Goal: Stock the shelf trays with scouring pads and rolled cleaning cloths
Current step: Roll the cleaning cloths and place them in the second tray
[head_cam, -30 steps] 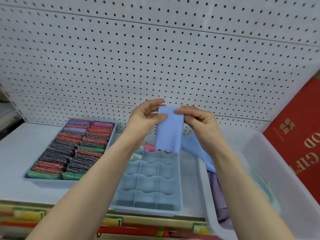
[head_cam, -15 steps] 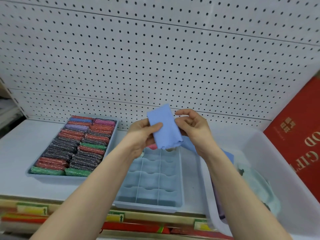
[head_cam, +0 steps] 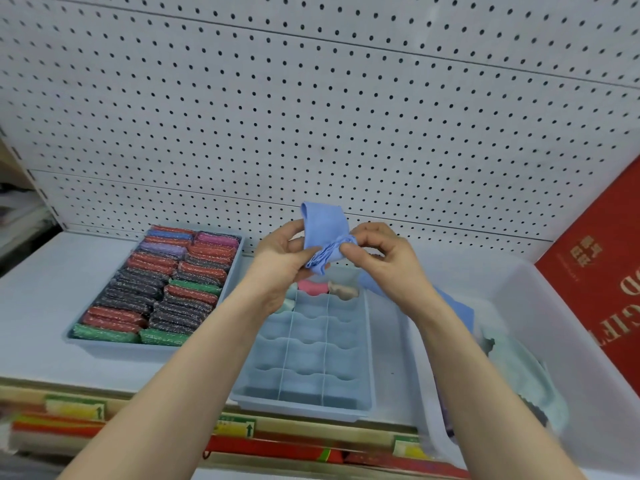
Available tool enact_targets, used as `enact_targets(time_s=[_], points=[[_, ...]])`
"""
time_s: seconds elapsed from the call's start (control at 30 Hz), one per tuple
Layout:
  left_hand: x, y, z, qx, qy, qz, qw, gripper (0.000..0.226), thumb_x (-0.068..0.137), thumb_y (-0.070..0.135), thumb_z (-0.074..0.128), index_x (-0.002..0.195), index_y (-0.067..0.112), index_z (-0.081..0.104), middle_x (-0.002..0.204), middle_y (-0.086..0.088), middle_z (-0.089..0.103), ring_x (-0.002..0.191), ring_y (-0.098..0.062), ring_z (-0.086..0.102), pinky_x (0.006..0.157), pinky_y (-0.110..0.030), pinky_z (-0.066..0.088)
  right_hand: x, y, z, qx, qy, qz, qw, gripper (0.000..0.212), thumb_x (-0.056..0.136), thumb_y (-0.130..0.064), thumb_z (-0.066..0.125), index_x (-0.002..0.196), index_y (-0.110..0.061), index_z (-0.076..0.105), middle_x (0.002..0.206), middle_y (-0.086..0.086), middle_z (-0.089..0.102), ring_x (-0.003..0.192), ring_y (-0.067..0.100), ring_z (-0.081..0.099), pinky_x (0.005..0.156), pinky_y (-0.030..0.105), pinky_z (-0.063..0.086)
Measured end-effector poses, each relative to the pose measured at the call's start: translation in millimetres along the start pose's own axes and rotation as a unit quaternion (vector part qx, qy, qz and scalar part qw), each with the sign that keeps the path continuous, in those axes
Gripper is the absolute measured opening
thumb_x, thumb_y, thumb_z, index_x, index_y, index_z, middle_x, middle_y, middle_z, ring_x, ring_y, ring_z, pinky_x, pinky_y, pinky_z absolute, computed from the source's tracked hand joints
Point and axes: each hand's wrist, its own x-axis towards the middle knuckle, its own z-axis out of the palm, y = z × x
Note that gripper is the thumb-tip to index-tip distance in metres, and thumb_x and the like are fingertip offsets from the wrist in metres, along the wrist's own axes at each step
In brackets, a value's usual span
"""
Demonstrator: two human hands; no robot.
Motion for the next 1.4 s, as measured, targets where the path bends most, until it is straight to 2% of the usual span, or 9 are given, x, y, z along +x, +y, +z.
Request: enact_targets(time_s=[0.13,0.27,0.37,0.53,0.63,0.8,0.93,1.2,1.4], points=[[-6,0,2,-0.023,-0.023,0.035,0.999,0.039,0.088,-0.013,0.056,0.122,0.007,0.058,0.104,-0.017,0.073,0.088,-0.024,0.072,0.077,-0.029,0.059,3,3,4,0.092,0.027,0.092,0.991,0.011,0.087,-0.018,0.071,0.091,-0.008,0.071,0.095,0.013,0.072,0.076,0.018,0.062,0.072,0.033,0.053],[-12,0,0,-0.016,-0.065,0.040,0.997,0.036,0.084,0.010,0.062,0.120,0.008,0.059,0.118,-0.013,0.068,0.105,-0.023,0.068,0.085,-0.033,0.058,3,5,11,0.117,0.061,0.092,0.987,0.013,0.087,-0.010,0.070,0.097,-0.006,0.062,0.083,0.005,0.070,0.069,0.018,0.063,0.069,0.031,0.053],[-18,-2,2,0.080,-0.033,0.069,0.994,0.050,0.082,0.010,0.076,0.124,0.021,0.052,0.121,0.004,0.065,0.097,-0.010,0.070,0.068,-0.022,0.058,1,3,16,0.131,0.059,0.120,0.982,0.021,0.088,-0.011,0.069,0.103,-0.017,0.056,0.083,-0.001,0.069,0.066,0.015,0.063,0.061,0.035,0.052],[-14,-7,-4,0.076,-0.010,0.117,0.990,0.036,0.093,-0.002,0.058,0.125,0.014,0.057,0.117,-0.006,0.069,0.090,-0.016,0.072,0.069,-0.030,0.059,1,5,7,0.155,-0.041,0.129,0.979,0.048,0.081,-0.021,0.071,0.127,-0.019,0.056,0.106,0.011,0.070,0.090,0.027,0.067,0.078,0.040,0.049],[-15,-7,-9,0.079,-0.034,0.127,0.988,0.030,0.094,-0.006,0.054,0.118,0.010,0.062,0.113,-0.009,0.069,0.092,-0.020,0.069,0.075,-0.036,0.059,2,7,-1,0.216,-0.106,0.127,0.962,0.037,0.083,-0.012,0.069,0.119,-0.015,0.066,0.111,0.019,0.066,0.093,0.035,0.057,0.081,0.047,0.032],[-18,-7,-12,0.052,-0.012,0.078,0.995,0.026,0.093,-0.006,0.049,0.098,0.012,0.066,0.100,-0.007,0.070,0.081,-0.024,0.070,0.061,-0.028,0.057,-2,7,7,0.222,-0.064,0.084,0.969,0.040,0.086,0.017,0.052,0.074,-0.014,0.073,0.077,0.001,0.068,0.069,0.016,0.063,0.065,0.023,0.050],[-15,-10,-17,-0.008,-0.011,0.007,1.000,0.021,0.098,0.013,0.052,0.113,0.010,0.067,0.106,-0.009,0.070,0.089,-0.029,0.073,0.074,-0.031,0.059,-1,14,13,0.066,-0.014,0.025,0.997,0.047,0.082,0.016,0.050,0.067,-0.023,0.072,0.090,-0.002,0.060,0.077,0.014,0.054,0.064,0.021,0.044],[-14,-26,-35,0.055,0.006,0.048,0.997,0.028,0.088,0.000,0.066,0.115,0.011,0.066,0.110,-0.006,0.066,0.095,-0.019,0.071,0.074,-0.027,0.058,-2,12,24,0.095,-0.057,0.147,0.983,0.020,0.096,-0.017,0.057,0.111,-0.017,0.070,0.102,0.010,0.069,0.085,0.016,0.070,0.071,0.025,0.056],[-9,-44,-65,0.157,0.003,0.032,0.987,0.031,0.086,0.005,0.071,0.112,0.021,0.068,0.113,-0.003,0.069,0.091,-0.018,0.072,0.080,-0.031,0.059,2,41,37,0.057,-0.075,0.193,0.977,0.020,0.086,-0.006,0.071,0.106,-0.002,0.070,0.088,0.011,0.071,0.076,0.015,0.065,0.071,0.023,0.057]])
